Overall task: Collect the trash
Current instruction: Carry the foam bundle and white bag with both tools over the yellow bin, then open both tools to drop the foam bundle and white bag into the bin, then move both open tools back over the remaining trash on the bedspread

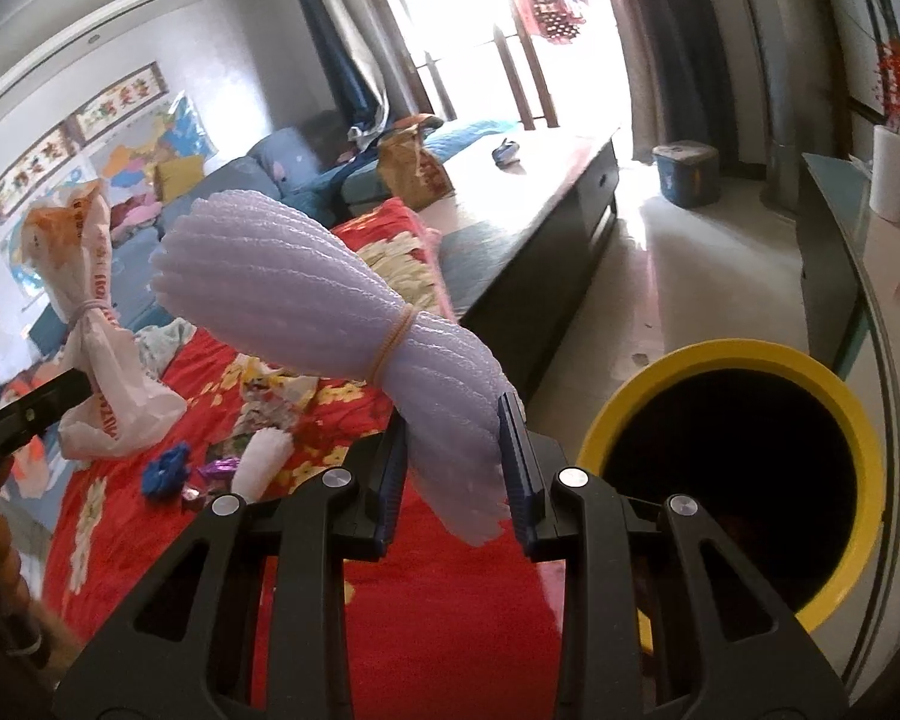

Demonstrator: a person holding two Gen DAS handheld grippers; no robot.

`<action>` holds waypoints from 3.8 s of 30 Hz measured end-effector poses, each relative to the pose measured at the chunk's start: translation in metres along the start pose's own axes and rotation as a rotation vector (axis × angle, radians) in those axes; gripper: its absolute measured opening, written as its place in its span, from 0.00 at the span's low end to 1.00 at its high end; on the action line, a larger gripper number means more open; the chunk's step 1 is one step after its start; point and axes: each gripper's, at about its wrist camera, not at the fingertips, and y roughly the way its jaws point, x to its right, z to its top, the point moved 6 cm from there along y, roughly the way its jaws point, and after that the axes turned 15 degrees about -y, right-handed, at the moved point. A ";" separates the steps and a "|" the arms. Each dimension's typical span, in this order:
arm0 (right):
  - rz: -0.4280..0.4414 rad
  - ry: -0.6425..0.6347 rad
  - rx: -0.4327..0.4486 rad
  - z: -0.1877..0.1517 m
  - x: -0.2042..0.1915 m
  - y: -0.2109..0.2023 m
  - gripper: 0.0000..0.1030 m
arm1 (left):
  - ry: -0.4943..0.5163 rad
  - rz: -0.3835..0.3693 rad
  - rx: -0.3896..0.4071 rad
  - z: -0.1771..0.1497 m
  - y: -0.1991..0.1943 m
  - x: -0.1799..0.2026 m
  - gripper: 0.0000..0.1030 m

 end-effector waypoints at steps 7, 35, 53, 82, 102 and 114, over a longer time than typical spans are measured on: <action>-0.039 0.036 0.009 -0.005 0.019 -0.009 0.22 | 0.057 -0.014 -0.014 -0.005 0.011 0.025 0.23; -0.204 0.268 -0.032 -0.047 0.119 -0.020 0.22 | 0.208 -0.051 -0.138 -0.047 0.076 0.101 0.23; -0.214 0.431 -0.125 -0.099 0.172 -0.005 0.23 | 0.289 -0.062 -0.326 -0.095 0.154 0.145 0.23; -0.354 0.237 -0.032 -0.056 0.137 -0.031 0.72 | 0.075 -0.053 -0.188 -0.059 0.138 0.105 0.91; -0.269 0.068 0.027 -0.021 0.058 -0.034 0.80 | -0.009 -0.008 -0.049 -0.035 0.084 0.049 0.92; -0.200 -0.002 0.029 -0.013 0.015 -0.028 0.80 | -0.076 0.040 0.000 -0.024 0.064 0.009 0.92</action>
